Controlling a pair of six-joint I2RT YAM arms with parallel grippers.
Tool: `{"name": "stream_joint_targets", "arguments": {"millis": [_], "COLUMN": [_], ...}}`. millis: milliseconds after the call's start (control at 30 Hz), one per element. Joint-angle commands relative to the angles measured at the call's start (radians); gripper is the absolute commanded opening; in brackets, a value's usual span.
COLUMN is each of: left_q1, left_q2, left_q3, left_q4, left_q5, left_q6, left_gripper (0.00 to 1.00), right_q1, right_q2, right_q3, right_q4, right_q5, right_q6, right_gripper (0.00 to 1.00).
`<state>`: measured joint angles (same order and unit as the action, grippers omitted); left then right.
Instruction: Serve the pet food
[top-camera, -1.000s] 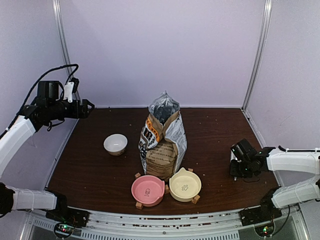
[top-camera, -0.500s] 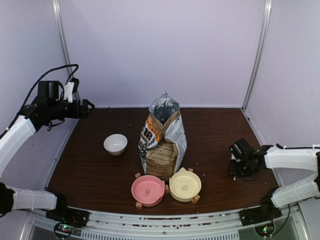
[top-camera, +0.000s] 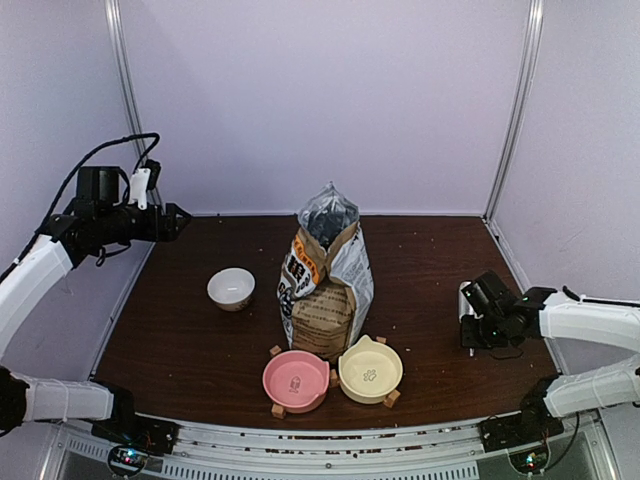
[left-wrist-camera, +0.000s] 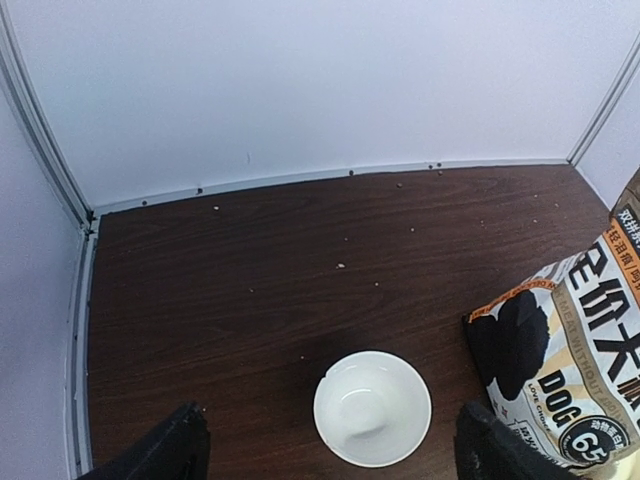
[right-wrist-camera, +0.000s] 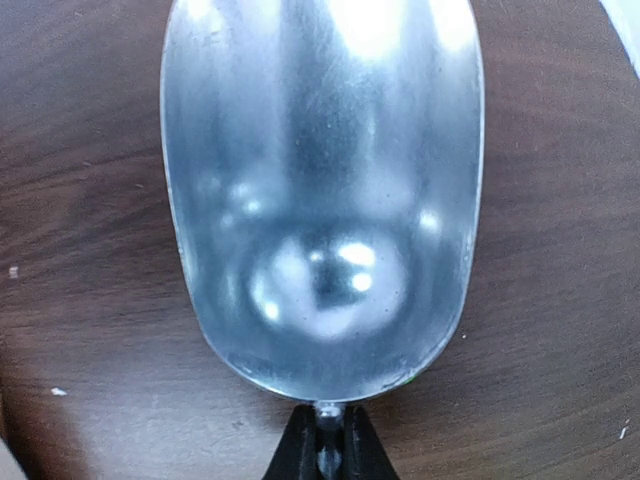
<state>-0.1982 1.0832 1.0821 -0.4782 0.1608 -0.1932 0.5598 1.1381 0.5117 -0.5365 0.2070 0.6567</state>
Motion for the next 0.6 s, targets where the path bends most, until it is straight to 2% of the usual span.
{"name": "stream_joint_targets", "arguments": {"millis": [0,133,267,467,567], "left_q1": [-0.046,-0.184,-0.385,-0.527,-0.547], "left_q2": [-0.060,-0.093,-0.070,0.031,0.081], "left_q3": [0.001,0.013,0.071,0.164,0.197], "left_q4": [0.059,0.058,0.065,0.145,0.200], "left_q5": [-0.020,-0.077,-0.103,0.082,0.250], "left_q6": [0.000,-0.083,-0.182,-0.293,-0.341], "left_gripper": [0.86,0.85,0.84,0.84,0.85], "right_q1": [0.041,0.084,0.194,0.391,0.487], "right_q2": [-0.163,-0.282,-0.288,-0.129,-0.024], "right_q3": [0.094,0.187,0.318,0.593,0.708], "right_q4": [-0.041,-0.025,0.001,-0.075,-0.143], "right_q5": [-0.012,-0.160,-0.258,-0.257,-0.204], "right_q6": [-0.126,-0.247,-0.349,-0.466,-0.521], "right_gripper": [0.00,0.00,0.00,0.00,0.00]}}
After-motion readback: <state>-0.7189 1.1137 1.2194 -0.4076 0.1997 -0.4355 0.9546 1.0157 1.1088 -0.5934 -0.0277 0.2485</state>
